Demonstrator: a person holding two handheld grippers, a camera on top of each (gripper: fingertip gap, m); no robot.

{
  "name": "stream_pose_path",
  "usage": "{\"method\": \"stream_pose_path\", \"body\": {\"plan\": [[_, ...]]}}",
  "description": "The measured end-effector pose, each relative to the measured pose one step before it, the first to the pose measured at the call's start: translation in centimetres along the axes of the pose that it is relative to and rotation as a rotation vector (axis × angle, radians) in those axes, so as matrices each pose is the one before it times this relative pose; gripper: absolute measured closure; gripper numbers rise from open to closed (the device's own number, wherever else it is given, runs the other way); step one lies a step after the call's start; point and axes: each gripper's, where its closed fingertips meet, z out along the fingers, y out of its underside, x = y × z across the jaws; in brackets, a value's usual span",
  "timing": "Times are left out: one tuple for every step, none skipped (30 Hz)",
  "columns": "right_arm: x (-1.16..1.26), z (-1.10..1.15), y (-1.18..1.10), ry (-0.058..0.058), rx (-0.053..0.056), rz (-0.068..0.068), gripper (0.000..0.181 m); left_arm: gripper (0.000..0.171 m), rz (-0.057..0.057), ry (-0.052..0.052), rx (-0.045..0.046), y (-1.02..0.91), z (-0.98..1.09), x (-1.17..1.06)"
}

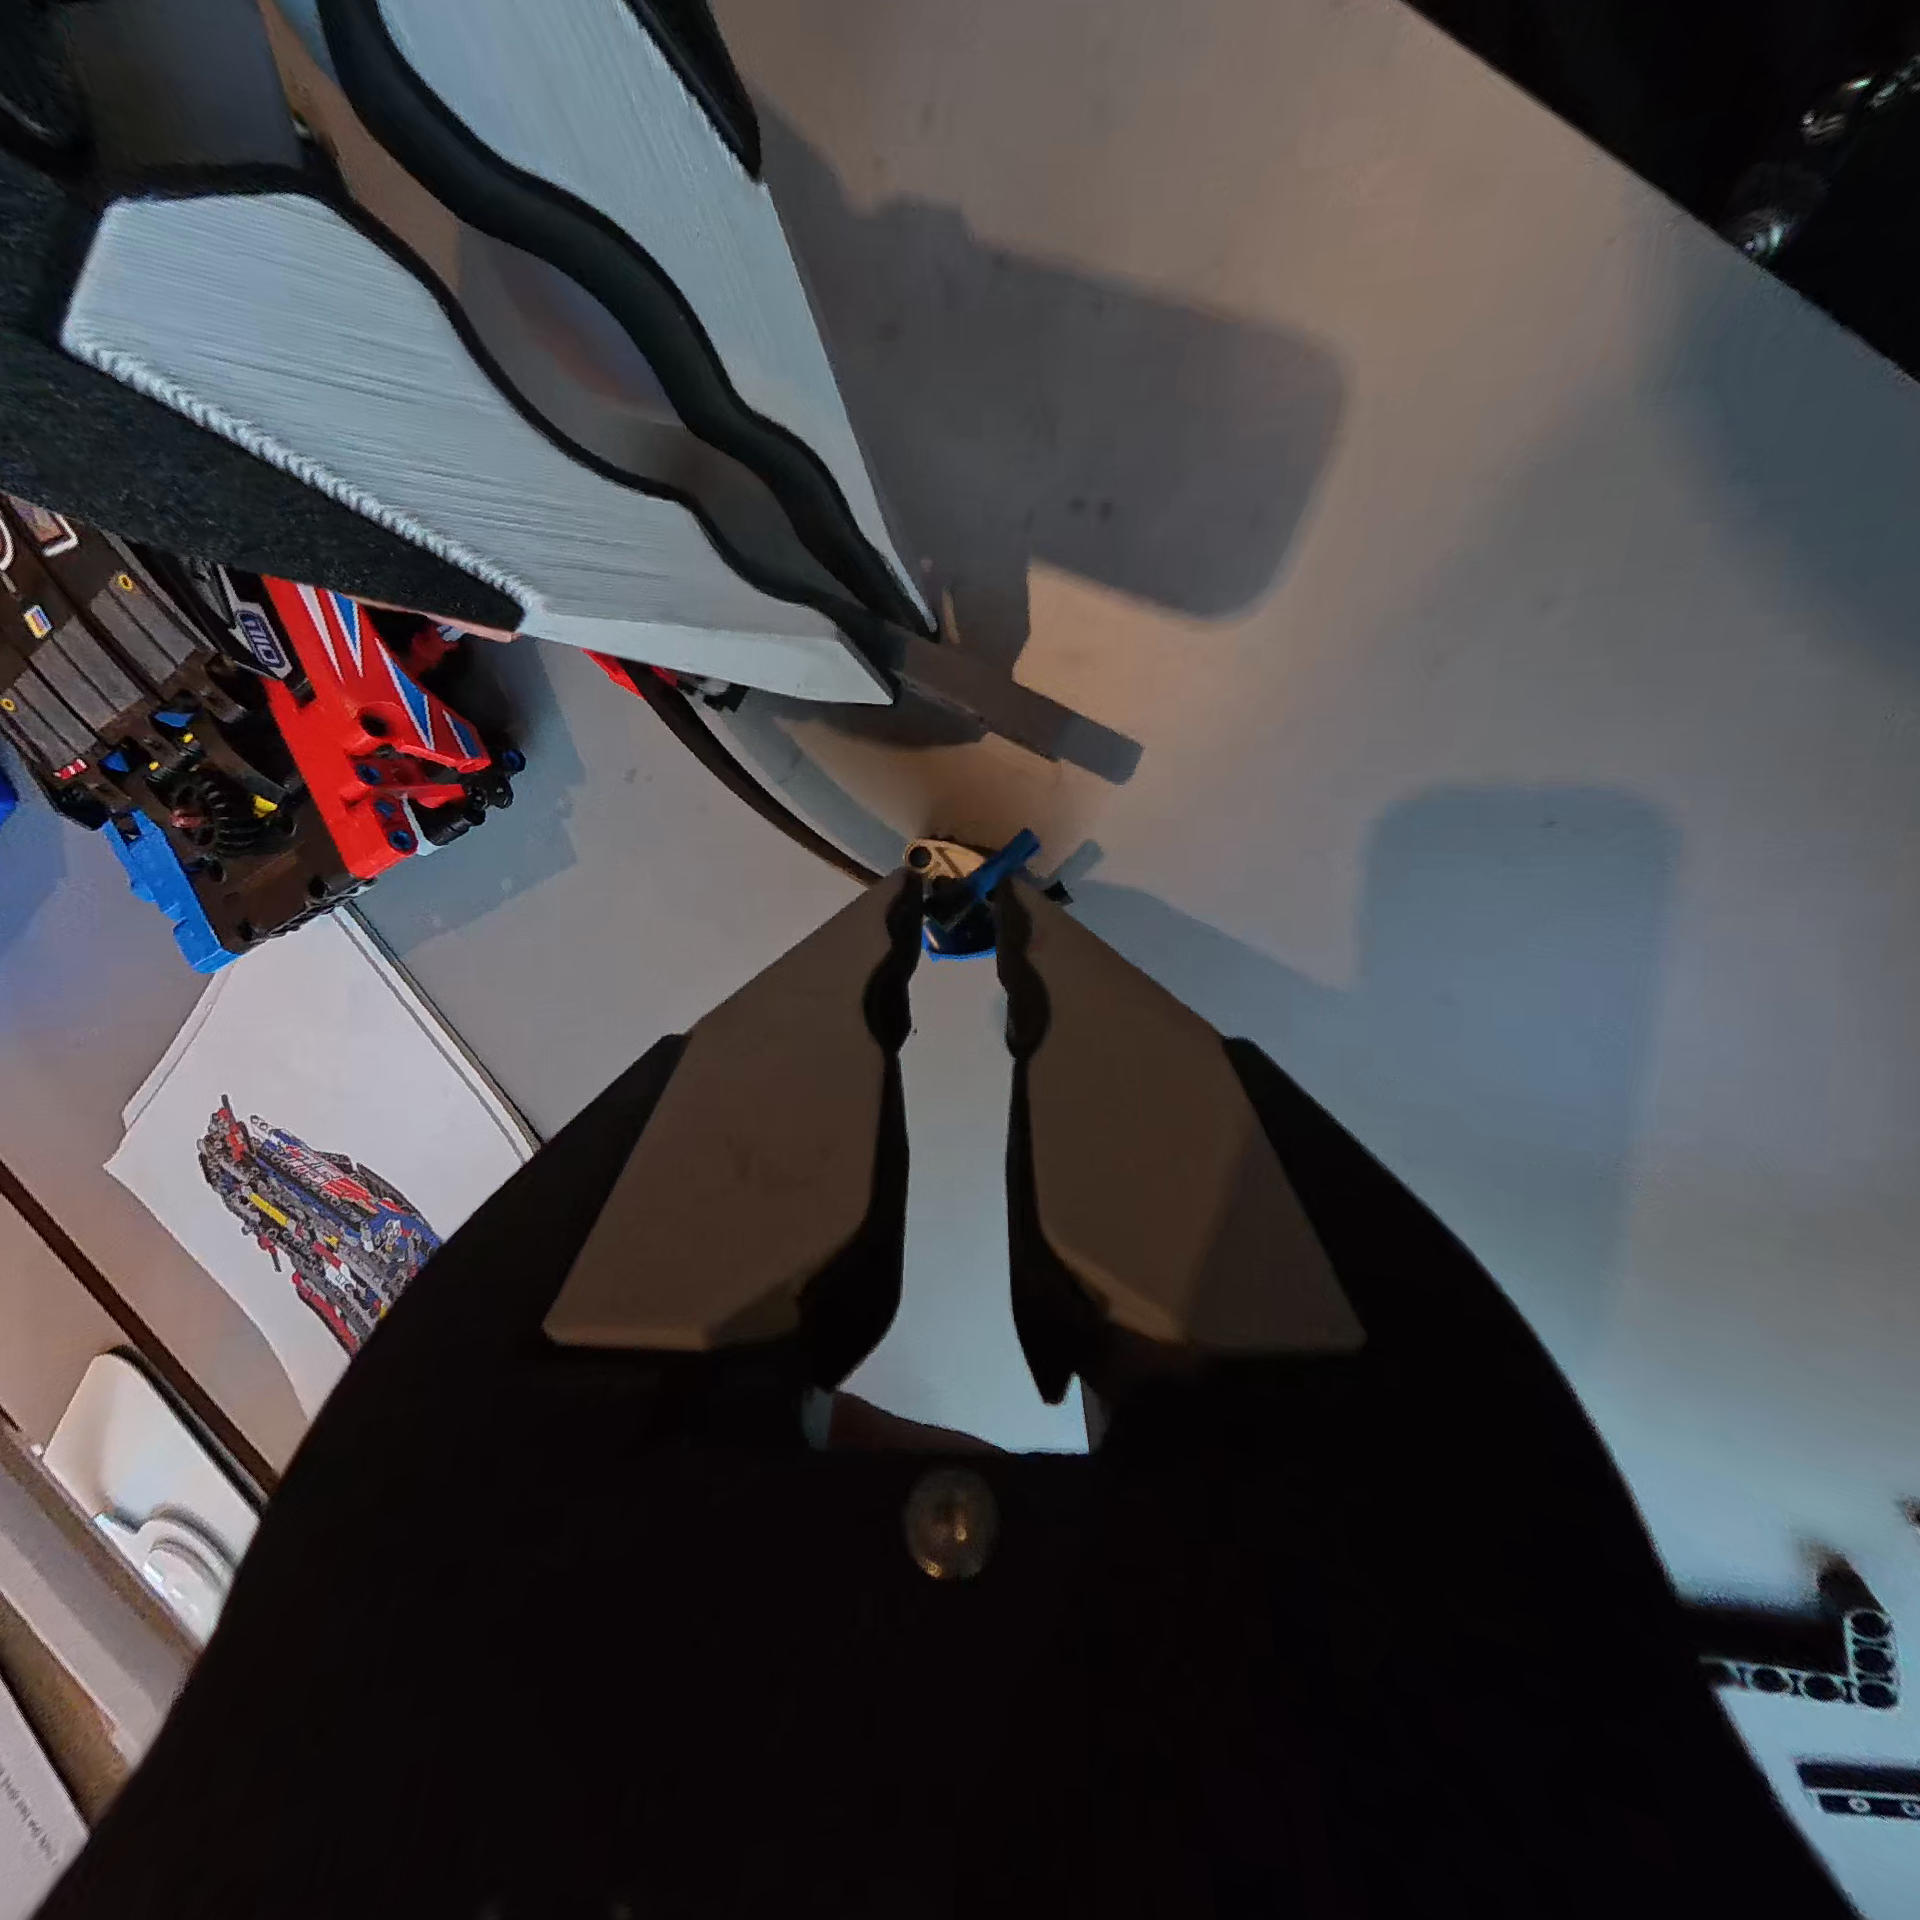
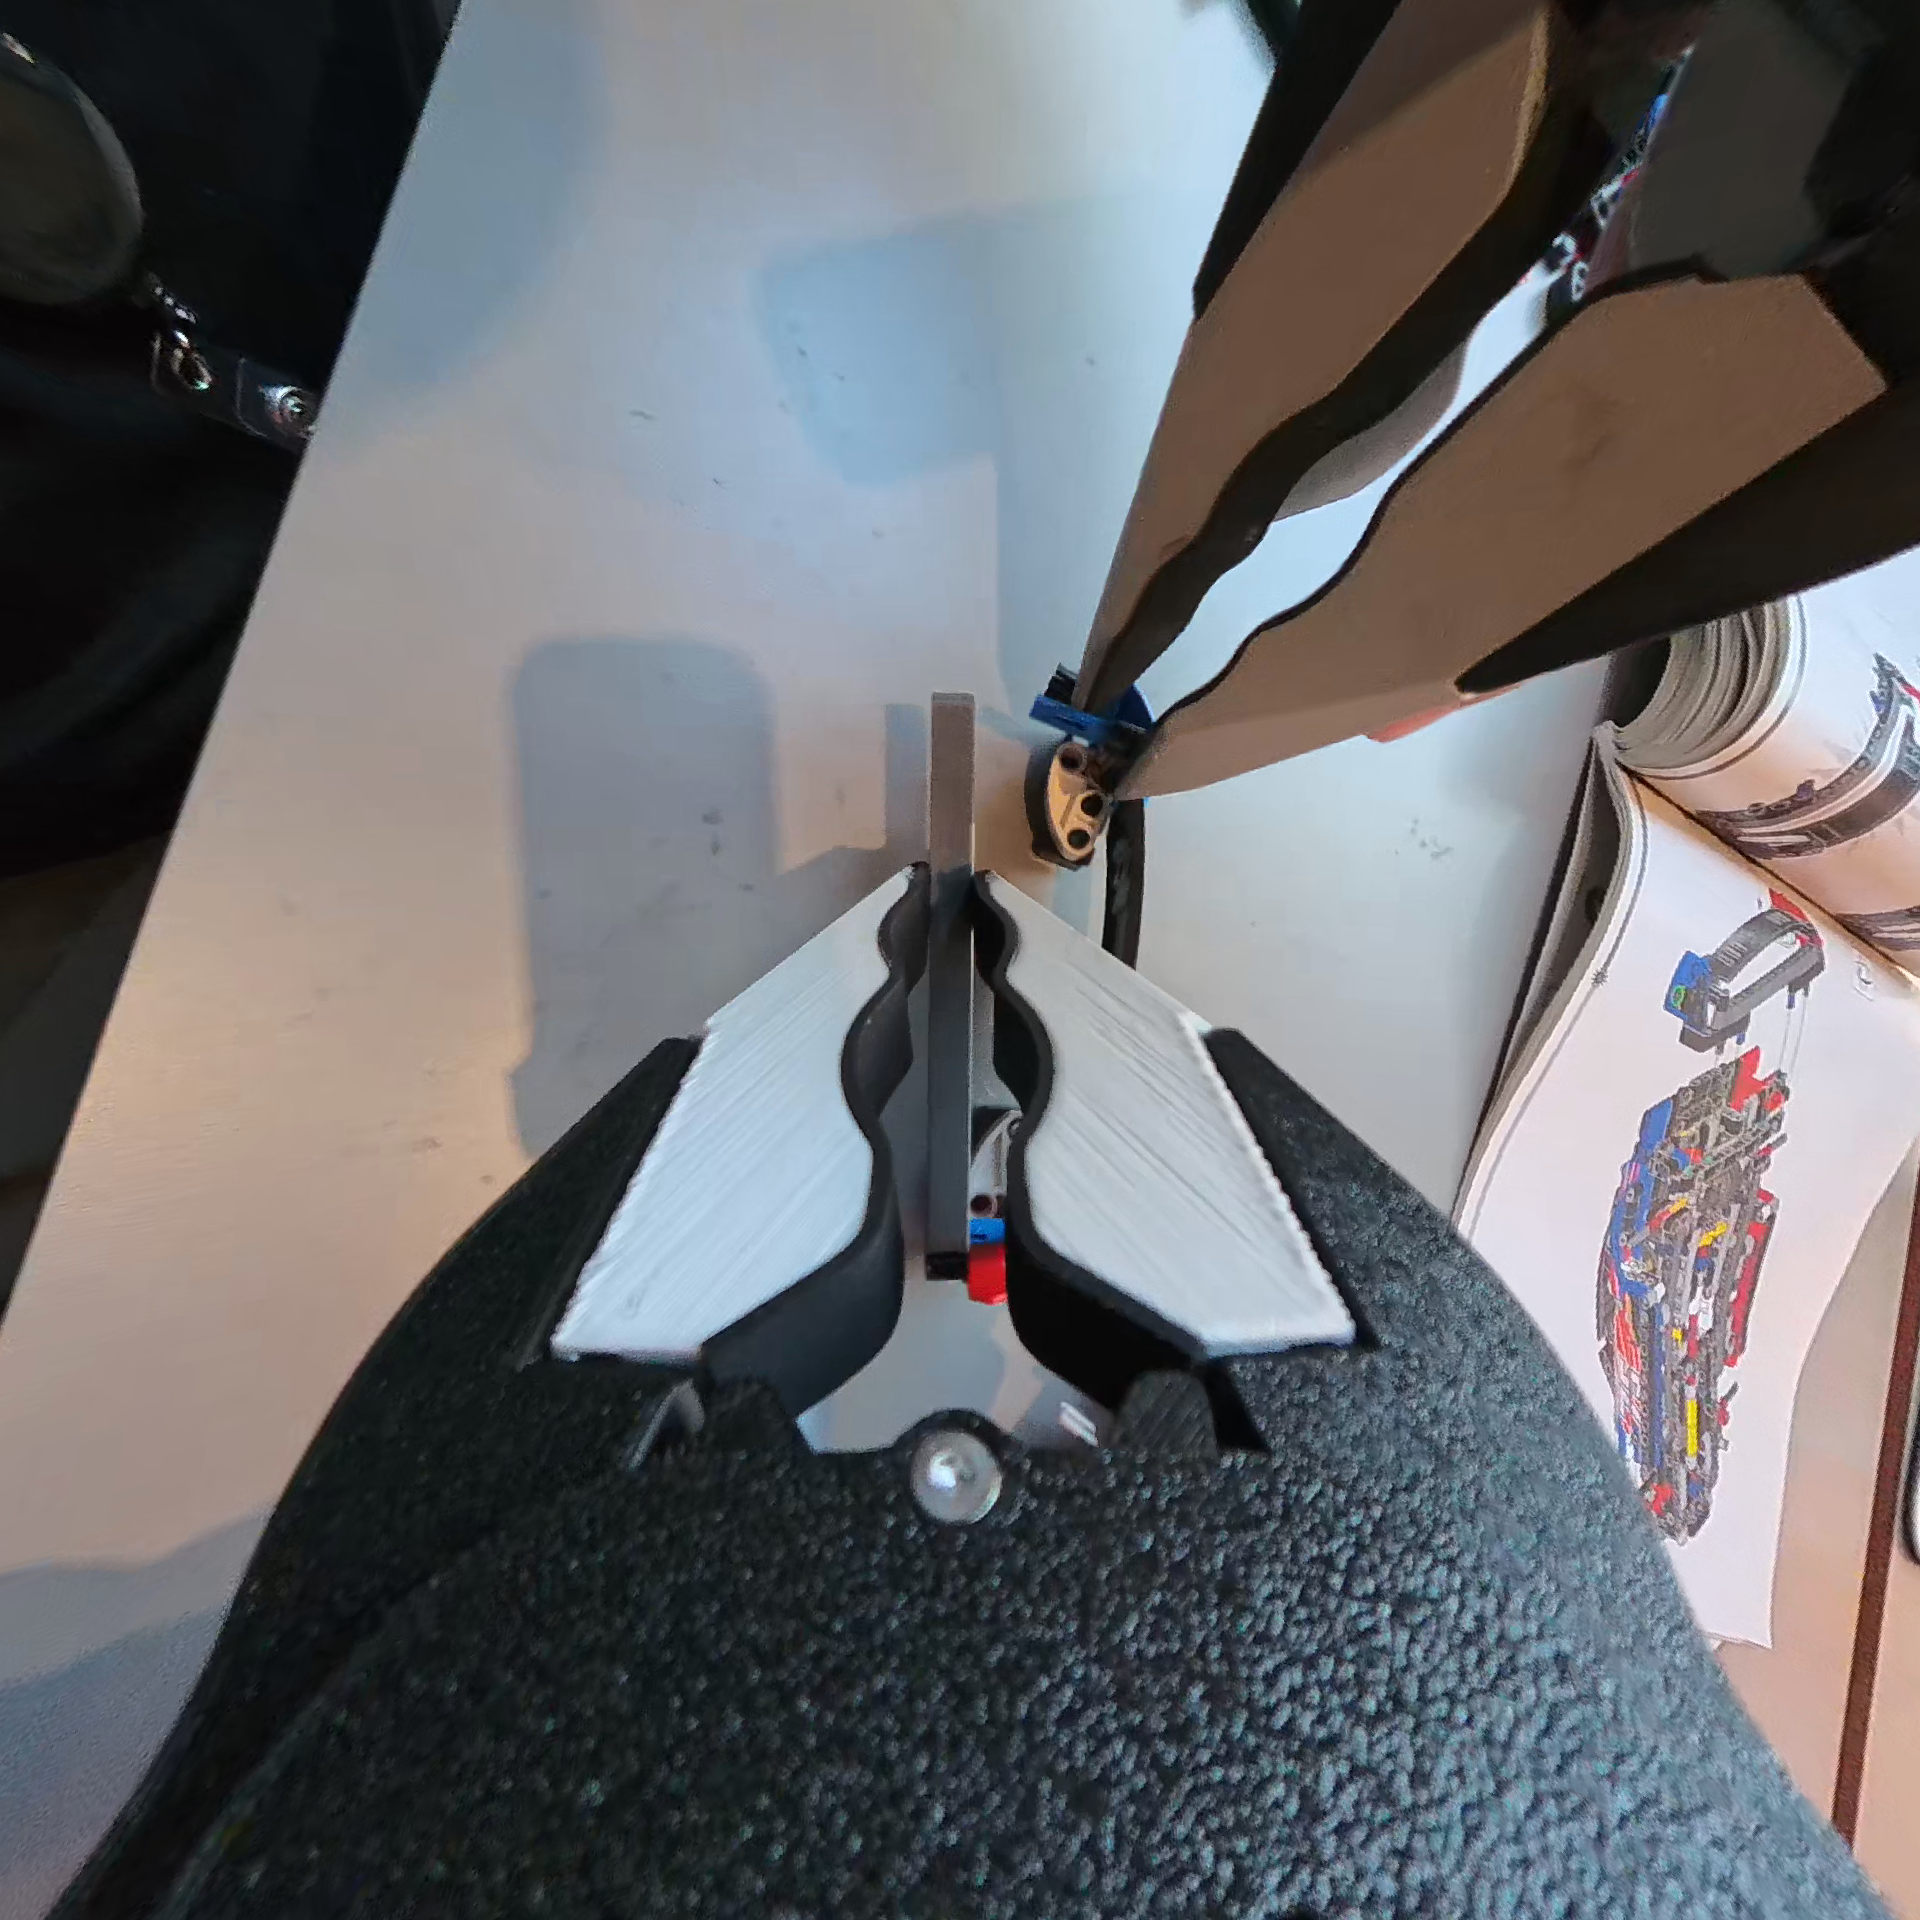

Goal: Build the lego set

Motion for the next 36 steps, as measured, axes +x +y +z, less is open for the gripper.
{"method": "stream_pose_path", "body": {"plan": [[0.083,0.061,0.097,0.0038,-0.0040,0.0001,0.173,0.160,-0.0087,-0.0032,0.00522,0.017,0.011,-0.064],[0.164,0.063,0.098,0.0069,-0.0053,0.0026,0.173,0.161,-0.0088,-0.0016,0.00687,0.034,-0.014,-0.045],[0.297,0.060,0.122,0.0136,-0.0075,0.0074,0.173,0.161,-0.0119,-0.0019,0.00902,0.029,-0.004,-0.045],[0.275,0.042,0.088,0.0104,-0.0071,0.0110,0.173,0.161,-0.0172,0.0013,0.01283,0.007,-0.001,-0.002],[0.177,0.017,-0.012,0.0039,-0.0015,0.0112,0.173,0.161,-0.0219,0.0025,0.01315,0.021,-0.020,-0.028],[0.234,0.002,-0.029,0.0078,-0.0007,0.0114,0.173,0.161,-0.0264,0.0048,0.01357,0.055,-0.026,-0.047],[0.260,0.012,0.031,0.0092,-0.0047,0.0110,0.173,0.161,-0.0284,0.0063,0.01722,0.058,-0.028,-0.043],[0.105,-0.013,0.009,0.0025,-0.0029,0.0051,0.173,0.161,-0.0286,0.0043,0.02111,0.022,-0.015,-0.066],[-0.063,-0.027,-0.029,-0.0031,0.0009,-0.0068,0.173,0.161,-0.0256,0.0035,0.02170,0.002,-0.014,-0.045],[-0.043,-0.009,-0.009,0.0020,0.0000,-0.0134,0.173,0.161,-0.0212,0.0003,0.01965,0.018,-0.028,-0.058],[0.045,0.045,0.051,0.0058,-0.0057,-0.0056,0.173,0.162,-0.0199,-0.0057,0.01602,0.053,-0.016,-0.120],[0.029,0.074,0.026,0.0007,-0.0051,0.0054,0.173,0.162,-0.0194,-0.0036,0.01697,0.022,-0.037,-0.069],[0.052,0.099,0.021,-0.0012,-0.0037,0.0131,0.173,0.162,-0.0171,-0.0024,0.01742,0.008,-0.023,-0.031],[0.052,0.111,0.041,-0.0047,-0.0047,0.0179,0.173,0.162,-0.0150,-0.0045,0.01675,0.018,-0.023,-0.032],[0.082,0.091,0.055,-0.0054,-0.0027,0.0193,0.173,0.162,-0.0175,-0.0037,0.01470,0.029,-0.030,-0.061],[0.069,0.018,0.006,-0.0083,0.0020,0.0157,0.173,0.162,-0.0167,-0.0012,0.01708,0.032,-0.044,-0.046],[0.104,-0.008,0.024,-0.0064,0.0015,0.0109,0.173,0.162,-0.0165,0.0008,0.01860,0.025,-0.048,-0.046],[0.124,-0.006,0.060,-0.0025,-0.0024,0.0052,0.173,0.162,-0.0159,0.0013,0.01972,0.050,-0.049,-0.082],[0.089,-0.003,0.034,-0.0010,-0.0036,-0.0014,0.173,0.162,-0.0169,0.0075,0.02159,0.000,-0.054,-0.008],[0.054,-0.002,-0.011,0.0029,-0.0037,-0.0077,0.173,0.162,-0.0159,0.0092,0.01763,-0.004,-0.032,0.006],[0.035,0.001,-0.004,0.0062,-0.0047,-0.0092,0.173,0.163,-0.0141,0.0077,0.01570,-0.014,-0.002,0.003],[0.053,0.021,-0.009,0.0097,-0.0031,-0.0061,0.173,0.163,-0.0128,0.0077,0.01416,-0.010,-0.021,0.009],[0.076,0.021,0.030,0.0122,-0.0022,-0.0031,0.173,0.163,-0.0093,0.0051,0.01315,0.000,-0.023,-0.011],[0.051,-0.002,-0.015,0.0115,0.0032,-0.0020,0.173,0.163,-0.0076,0.0039,0.01348,-0.001,-0.033,-0.014],[-0.027,-0.018,-0.075,0.0065,0.0079,0.0017,0.173,0.164,-0.0085,0.0050,0.01411,-0.002,-0.030,0.020],[0.024,0.005,-0.031,0.0074,0.0062,0.0036,0.173,0.164,-0.0102,0.0049,0.01477,0.012,-0.026,0.016],[0.079,-0.002,-0.001,0.0083,0.0053,0.0044,0.173,0.164,-0.0114,0.0058,0.01585,0.010,-0.052,0.005],[0.069,-0.013,-0.025,0.0038,0.0078,0.0064,0.172,0.164,-0.0122,0.0095,0.01482,0.029,-0.044,0.057],[0.055,-0.018,-0.038,-0.0014,0.0082,0.0101,0.172,0.164,-0.0138,0.0064,0.01314,0.018,-0.039,-0.024],[0.070,-0.011,0.043,-0.0011,0.0023,0.0074,0.172,0.164,-0.0127,0.0049,0.01095,-0.008,-0.028,-0.044],[0.106,0.023,0.085,0.0024,-0.0020,0.0008,0.172,0.164,-0.0088,0.0010,0.00978,-0.015,0.002,-0.069],[0.125,0.004,0.035,0.0072,-0.0001,-0.0027,0.172,0.164,-0.0051,0.0011,0.00718,0.012,-0.008,-0.034],[0.094,-0.039,-0.031,0.0083,0.0039,-0.0031,0.172,0.164,-0.0043,-0.0008,0.00479,0.010,-0.046,-0.046],[0.076,-0.043,-0.040,0.0125,0.0019,-0.0076,0.172,0.164,-0.0051,-0.0037,0.00402,0.010,-0.054,-0.041],[0.223,-0.079,-0.062,0.0317,-0.0013,-0.0178,0.172,0.164,-0.0064,-0.0084,0.00495,0.002,-0.006,-0.046],[0.250,-0.129,-0.233,0.0395,0.0061,-0.0233,0.173,0.164,-0.0003,-0.0075,0.01132,-0.074,0.088,0.103]]}}
